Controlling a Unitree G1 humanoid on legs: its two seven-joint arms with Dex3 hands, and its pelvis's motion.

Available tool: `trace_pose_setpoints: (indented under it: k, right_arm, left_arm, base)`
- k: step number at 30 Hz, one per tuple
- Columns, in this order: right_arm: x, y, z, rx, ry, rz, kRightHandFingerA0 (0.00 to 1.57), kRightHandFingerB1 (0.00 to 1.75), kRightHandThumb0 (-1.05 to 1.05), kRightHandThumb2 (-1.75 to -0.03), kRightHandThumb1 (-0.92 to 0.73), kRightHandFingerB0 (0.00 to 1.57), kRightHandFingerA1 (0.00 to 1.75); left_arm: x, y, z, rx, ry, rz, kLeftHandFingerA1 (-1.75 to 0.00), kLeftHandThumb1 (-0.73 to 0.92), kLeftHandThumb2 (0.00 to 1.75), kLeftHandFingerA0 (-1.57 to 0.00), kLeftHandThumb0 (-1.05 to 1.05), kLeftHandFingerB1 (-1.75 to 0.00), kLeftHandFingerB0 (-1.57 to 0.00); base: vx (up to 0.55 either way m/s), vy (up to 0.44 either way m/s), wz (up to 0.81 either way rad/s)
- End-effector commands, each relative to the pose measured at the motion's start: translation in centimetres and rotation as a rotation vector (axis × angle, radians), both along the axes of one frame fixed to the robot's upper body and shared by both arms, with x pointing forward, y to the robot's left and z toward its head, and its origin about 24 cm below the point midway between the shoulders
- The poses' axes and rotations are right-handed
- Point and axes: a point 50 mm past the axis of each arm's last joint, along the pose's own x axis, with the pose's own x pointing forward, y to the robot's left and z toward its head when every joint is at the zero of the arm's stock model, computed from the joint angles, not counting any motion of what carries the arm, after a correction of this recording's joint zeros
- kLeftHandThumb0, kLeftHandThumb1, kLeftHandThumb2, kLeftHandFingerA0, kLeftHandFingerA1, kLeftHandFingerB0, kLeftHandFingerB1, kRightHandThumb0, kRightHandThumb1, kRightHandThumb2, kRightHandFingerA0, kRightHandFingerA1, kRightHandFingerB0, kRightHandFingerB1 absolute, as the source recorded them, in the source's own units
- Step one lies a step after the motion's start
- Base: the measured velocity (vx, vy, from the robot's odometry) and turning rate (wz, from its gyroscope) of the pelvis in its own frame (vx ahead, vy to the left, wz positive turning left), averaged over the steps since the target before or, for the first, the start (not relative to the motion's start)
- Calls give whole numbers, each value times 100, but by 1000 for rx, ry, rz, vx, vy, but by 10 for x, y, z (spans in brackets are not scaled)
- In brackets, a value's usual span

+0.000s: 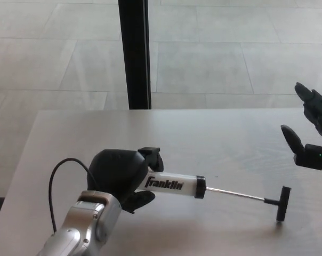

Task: The robot uses its left hand to lift the air pump kept on the middle of the desk and use the right hand to pull out the handle

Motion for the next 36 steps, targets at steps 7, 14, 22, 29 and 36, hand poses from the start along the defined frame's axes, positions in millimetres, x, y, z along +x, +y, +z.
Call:
trace_pose_setpoints:
  k: [7, 14, 22, 29, 36]
  right_arm:
    - [1, -11, 6, 138, -51, -132, 0, 4, -99, -105, -68, 0, 21]
    - [0, -11, 6, 141, -48, -128, 0, 7, -96, -105, -66, 1, 22]
    - [0, -14, 7, 129, -56, -130, 0, 9, -93, -105, -65, 6, 24]
    - [-7, -39, 11, 101, -59, -166, 0, 7, -96, -105, -67, 0, 20]
    - [-20, -95, 23, 73, -90, -295, 0, 9, -95, -105, -67, 0, 19]
  left_arm:
    - [-6, 17, -34, 153, 731, 223, -34, 71, 62, 0, -67, -11, 0]
    - [-6, 25, -33, 177, 785, 230, -15, 60, 91, 0, -94, 0, 0]
    - [-4, 33, -18, 29, 681, 246, -18, 50, 83, 0, -85, 0, 0]
    - [2, 69, 36, -472, 221, 288, -55, 52, 105, -5, -36, -50, 0]
    - [-3, 143, 114, -934, 76, 332, -31, 45, 85, 0, -65, -21, 0]
  base:
    - [0, 0, 0]
    - [0, 0, 0]
    - [0, 0, 0]
    - [0, 0, 0]
    - [0, 0, 0]
